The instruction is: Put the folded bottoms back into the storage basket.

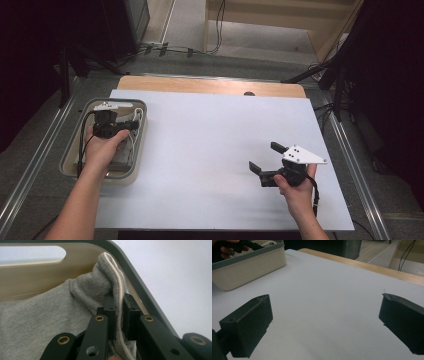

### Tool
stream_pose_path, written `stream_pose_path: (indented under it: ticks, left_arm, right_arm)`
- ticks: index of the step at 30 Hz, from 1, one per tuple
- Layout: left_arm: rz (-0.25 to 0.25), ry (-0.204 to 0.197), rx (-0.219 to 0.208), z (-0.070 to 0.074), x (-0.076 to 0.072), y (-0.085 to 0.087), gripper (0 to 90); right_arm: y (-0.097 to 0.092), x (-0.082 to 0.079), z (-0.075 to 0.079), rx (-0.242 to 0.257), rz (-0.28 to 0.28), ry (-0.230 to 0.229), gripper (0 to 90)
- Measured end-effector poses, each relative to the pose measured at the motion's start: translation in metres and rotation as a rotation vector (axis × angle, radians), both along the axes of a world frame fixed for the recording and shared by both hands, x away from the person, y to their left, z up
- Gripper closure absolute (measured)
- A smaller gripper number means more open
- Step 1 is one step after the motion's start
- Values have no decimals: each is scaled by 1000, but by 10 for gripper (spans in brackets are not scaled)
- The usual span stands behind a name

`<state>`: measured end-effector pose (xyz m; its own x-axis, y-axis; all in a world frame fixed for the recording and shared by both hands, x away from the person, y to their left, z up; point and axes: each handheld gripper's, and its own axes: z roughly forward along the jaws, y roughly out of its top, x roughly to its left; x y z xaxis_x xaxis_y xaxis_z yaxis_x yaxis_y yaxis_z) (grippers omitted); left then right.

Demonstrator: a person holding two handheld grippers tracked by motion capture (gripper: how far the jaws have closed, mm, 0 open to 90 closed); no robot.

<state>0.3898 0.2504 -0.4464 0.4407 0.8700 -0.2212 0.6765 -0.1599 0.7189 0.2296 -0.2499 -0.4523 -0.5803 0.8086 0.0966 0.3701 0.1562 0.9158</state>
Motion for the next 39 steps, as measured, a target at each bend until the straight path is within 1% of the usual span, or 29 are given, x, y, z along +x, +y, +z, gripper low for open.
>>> stream_pose_path:
  ticks: [3, 6, 8, 10, 14, 16, 17, 19, 21, 23, 24, 25, 26, 27, 28, 29, 31, 33, 34, 35, 38, 39]
  left_arm:
    - [-1, 25, 15, -4, 3, -1, 832]
    - [3, 47, 19, -8, 7, -2, 832]
    - [3, 50, 14, -10, 9, -2, 832]
    - [-8, 51, 23, -12, 10, -2, 830]
    - [-7, 52, 21, -12, 10, -2, 827]
    - [4, 57, 16, -11, 10, -1, 813]
    - [15, 55, 19, -10, 10, -1, 791]
    - [31, 33, 16, -7, 9, 0, 710]
    - [48, 10, 18, -3, 6, 0, 601]
    - [59, -14, 1, 3, 3, 2, 552]
    - [62, -33, -9, 6, 2, 2, 523]
    - [74, -55, -13, 10, 0, 4, 474]
    - [94, -85, -16, 13, -3, 5, 446]
    - [97, -106, -36, 16, -5, 7, 418]
    - [94, -115, -56, 18, -7, 8, 373]
    - [94, -123, -68, 20, -9, 8, 300]
    - [76, -144, -84, 23, -13, 8, 215]
    - [52, -163, -89, 27, -17, 6, 120]
    - [52, -163, -89, 27, -17, 6, 107]
    - [33, -185, -97, 33, -22, 3, 94]
    - [13, -206, -125, 40, -29, 1, 13]
    - [3, -216, -127, 42, -32, 0, 8]
  right_arm:
    - [-8, -5, -2, -5, -10, 0, 0]
    - [-16, -10, -4, -7, -19, 6, 0]
    - [-22, -13, -5, -7, -29, 7, 0]
    - [-28, -16, -7, -8, -38, 6, 0]
    - [-38, -21, -10, -18, -51, 13, 0]
    - [-43, -23, -12, -19, -59, 20, 0]
    - [-45, -24, -12, -16, -61, 21, 0]
    - [-49, -26, -12, -17, -65, 20, 0]
    - [-53, -28, -12, -13, -72, 21, 0]
    - [-58, -29, -11, -11, -78, 18, 0]
    - [-60, -29, -11, -5, -80, 18, 0]
    - [-63, -29, -10, 2, -88, 20, 0]
    - [-66, -29, -10, 6, -95, 21, 0]
    - [-68, -30, -9, 15, -98, 20, 0]
    - [-70, -30, -9, 14, -101, 16, 0]
    - [-72, -30, -9, 13, -104, 17, 0]
    - [-75, -31, -9, 17, -106, 17, 0]
    - [-77, -32, -9, 17, -108, 18, 0]
    - [-78, -32, -10, 18, -108, 17, 0]
    - [-79, -32, -10, 21, -110, 21, 0]
    - [-82, -32, -11, 24, -115, 25, 0]
    - [-82, -32, -11, 26, -116, 26, 0]
